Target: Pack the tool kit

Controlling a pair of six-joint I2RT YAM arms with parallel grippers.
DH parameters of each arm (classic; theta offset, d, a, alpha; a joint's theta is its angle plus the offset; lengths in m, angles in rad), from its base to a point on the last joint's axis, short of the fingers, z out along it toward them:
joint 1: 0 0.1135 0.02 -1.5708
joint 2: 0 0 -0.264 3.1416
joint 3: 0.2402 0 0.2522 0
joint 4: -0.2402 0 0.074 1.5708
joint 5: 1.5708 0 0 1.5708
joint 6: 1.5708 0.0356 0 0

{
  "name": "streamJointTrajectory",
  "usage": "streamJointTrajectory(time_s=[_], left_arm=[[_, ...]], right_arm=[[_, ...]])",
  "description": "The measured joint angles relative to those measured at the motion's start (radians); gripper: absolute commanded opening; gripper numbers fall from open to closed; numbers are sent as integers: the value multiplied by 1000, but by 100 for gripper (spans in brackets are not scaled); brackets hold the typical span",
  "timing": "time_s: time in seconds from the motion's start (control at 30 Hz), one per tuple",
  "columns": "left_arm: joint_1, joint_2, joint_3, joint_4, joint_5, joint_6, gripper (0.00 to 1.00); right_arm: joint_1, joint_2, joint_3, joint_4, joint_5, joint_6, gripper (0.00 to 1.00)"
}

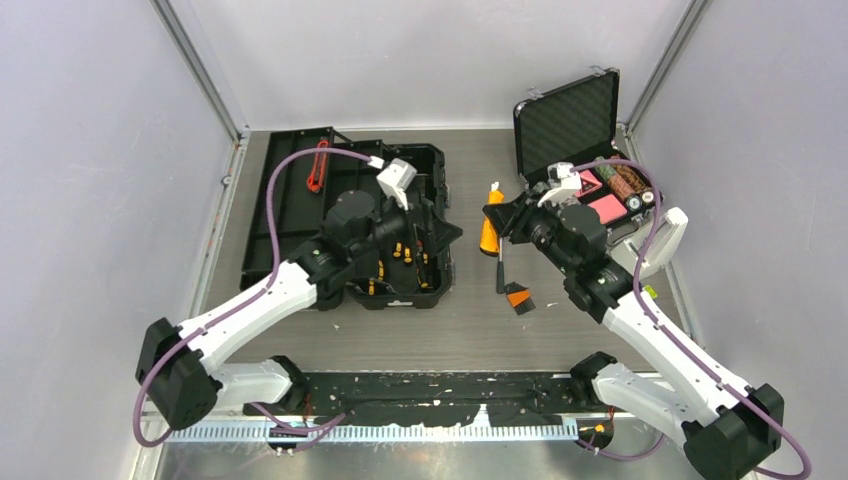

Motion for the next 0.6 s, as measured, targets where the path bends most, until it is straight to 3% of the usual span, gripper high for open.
streamJointTrajectory(time_s=[0.4, 0.47, 0.6], left_arm=[[-103, 142, 25, 108, 58, 1, 72], [-113, 148, 29, 111, 64, 3, 67], [-125, 166, 47, 124, 70, 6, 46]], right_arm=[[0, -77, -37, 134, -86, 128, 11], [0, -77, -46, 150, -98, 147, 11], [0, -77, -61, 166, -110, 171, 11]])
